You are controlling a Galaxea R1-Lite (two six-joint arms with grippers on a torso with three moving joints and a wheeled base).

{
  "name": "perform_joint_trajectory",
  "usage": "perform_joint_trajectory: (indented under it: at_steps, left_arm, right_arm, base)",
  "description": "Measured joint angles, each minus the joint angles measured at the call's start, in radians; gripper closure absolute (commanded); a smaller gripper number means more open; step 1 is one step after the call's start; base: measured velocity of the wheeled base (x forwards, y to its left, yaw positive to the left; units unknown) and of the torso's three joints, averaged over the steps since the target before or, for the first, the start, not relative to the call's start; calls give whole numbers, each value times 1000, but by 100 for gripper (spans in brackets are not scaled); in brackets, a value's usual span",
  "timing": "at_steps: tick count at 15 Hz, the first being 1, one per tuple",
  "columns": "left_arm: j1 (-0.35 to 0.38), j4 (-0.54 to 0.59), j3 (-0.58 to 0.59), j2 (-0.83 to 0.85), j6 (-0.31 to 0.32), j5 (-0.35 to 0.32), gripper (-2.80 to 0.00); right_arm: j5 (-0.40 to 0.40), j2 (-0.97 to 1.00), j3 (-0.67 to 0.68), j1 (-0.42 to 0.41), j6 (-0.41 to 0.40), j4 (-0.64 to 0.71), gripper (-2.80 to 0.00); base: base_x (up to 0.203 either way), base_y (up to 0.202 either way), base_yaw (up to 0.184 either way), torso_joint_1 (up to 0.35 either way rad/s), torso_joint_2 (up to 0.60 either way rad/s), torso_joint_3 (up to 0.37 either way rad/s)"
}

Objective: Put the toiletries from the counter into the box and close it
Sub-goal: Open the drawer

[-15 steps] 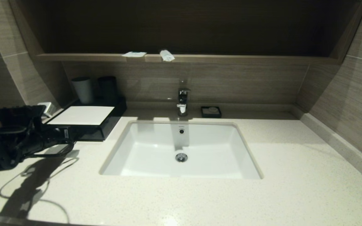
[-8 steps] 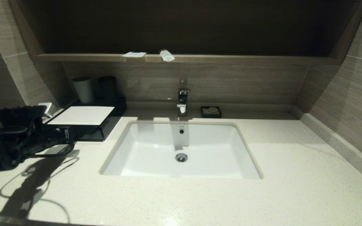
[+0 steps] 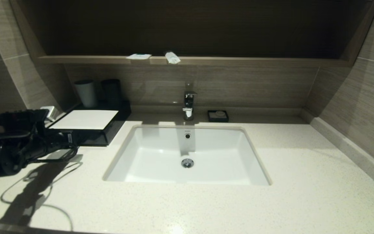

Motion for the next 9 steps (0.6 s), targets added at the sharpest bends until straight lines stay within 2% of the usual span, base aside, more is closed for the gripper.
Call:
perform_joint_trajectory:
  at_steps: [9]
  left_arm:
    - [0,2,-4,3,-1,0,0]
  right_arm:
    - [0,0,0,0,0,0,0]
  base:
    - [0,0,0,0,0,0]
